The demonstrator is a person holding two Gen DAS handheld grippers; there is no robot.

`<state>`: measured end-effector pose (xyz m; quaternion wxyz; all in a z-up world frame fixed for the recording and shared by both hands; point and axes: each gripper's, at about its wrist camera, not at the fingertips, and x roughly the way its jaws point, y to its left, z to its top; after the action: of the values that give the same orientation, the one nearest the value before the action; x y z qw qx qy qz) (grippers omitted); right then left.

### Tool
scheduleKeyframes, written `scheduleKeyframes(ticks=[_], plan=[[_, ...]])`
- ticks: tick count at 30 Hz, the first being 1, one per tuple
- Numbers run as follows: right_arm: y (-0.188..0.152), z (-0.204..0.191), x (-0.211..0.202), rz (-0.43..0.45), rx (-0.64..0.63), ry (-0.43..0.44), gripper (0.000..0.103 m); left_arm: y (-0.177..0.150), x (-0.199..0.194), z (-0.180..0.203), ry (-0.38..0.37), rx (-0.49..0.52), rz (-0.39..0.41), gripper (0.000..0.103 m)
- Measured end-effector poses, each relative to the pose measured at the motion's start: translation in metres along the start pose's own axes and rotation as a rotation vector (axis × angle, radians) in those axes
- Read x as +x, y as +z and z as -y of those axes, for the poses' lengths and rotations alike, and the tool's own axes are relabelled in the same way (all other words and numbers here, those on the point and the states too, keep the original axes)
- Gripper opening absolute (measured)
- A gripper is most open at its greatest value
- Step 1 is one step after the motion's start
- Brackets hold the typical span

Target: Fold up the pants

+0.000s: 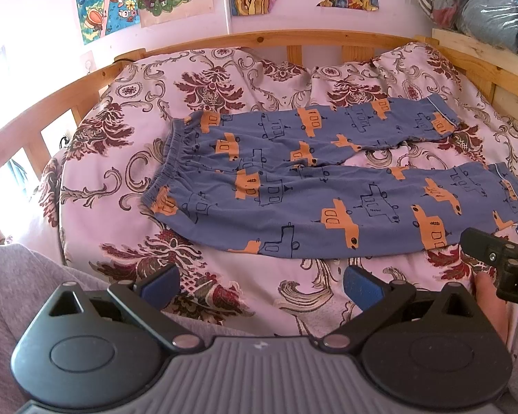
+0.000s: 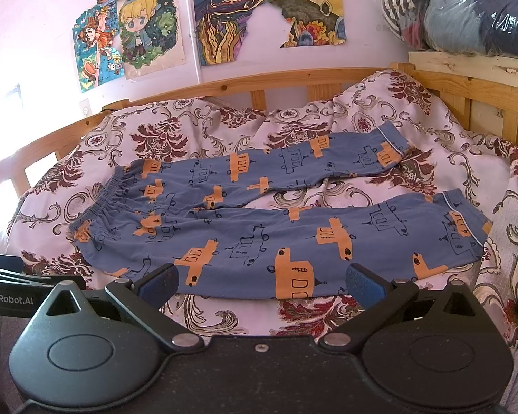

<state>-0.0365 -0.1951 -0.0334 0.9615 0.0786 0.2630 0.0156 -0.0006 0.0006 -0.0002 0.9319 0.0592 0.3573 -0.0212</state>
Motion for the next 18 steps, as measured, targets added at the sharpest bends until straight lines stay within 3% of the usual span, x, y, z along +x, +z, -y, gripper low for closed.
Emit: scheduleKeyframes(ticks=[9,18], plan=[[0.0001,0.0003,-0.0001,-0.001,0.001,0.000,0.102,-0.0054,0.0025,-0.0016,-0.001,0.002,-0.003,0.103],[0.0021,0.0008,0.0020,-0.020,0.000,0.009,0.102,0.0010,0.0076,0.0001,-0.018,-0.001,-0.059,0.103]])
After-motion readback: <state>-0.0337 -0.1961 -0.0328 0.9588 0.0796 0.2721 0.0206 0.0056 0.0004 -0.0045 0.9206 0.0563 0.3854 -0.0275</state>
